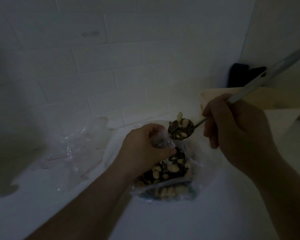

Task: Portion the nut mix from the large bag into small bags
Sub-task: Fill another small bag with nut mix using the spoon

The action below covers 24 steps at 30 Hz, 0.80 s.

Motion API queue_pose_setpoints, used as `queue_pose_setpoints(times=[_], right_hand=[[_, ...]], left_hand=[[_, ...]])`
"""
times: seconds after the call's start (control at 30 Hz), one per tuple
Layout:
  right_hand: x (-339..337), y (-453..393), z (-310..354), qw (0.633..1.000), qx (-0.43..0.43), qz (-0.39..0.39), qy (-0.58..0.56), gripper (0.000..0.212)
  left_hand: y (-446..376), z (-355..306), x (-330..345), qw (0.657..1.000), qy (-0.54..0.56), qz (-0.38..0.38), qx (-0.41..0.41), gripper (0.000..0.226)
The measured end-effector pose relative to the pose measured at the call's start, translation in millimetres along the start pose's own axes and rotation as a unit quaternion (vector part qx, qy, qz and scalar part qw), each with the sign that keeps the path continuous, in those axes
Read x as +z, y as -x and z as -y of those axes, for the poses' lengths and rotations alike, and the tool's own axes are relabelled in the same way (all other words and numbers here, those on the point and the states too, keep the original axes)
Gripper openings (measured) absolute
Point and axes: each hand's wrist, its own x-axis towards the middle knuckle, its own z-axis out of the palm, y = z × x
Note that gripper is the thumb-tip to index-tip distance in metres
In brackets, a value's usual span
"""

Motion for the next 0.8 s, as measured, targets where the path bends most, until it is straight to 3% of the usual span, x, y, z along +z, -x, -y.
queue_pose_setpoints(times=[0.17, 0.33, 0.8], right_hand=[[6.9, 1.8, 2.5, 0.990, -0.072, 0.043, 0.110, 0.036], [13.1, 6.6, 4.0, 0.987, -0.093, 0.066, 0.111, 0.034], [13.0, 5.8, 0.8, 0.967, -0.167, 0.052, 0.184, 0.032]], left_hand=[[-1.1, 1.5, 3.1, 0.999, 0.033, 0.025, -0.025, 0.049], [0.4, -2.1, 4.9, 0.999, 0.044, 0.017, -0.026, 0.029], [2.1, -5.0, 8.0, 0.999, -0.008, -0.049, -0.014, 0.047]])
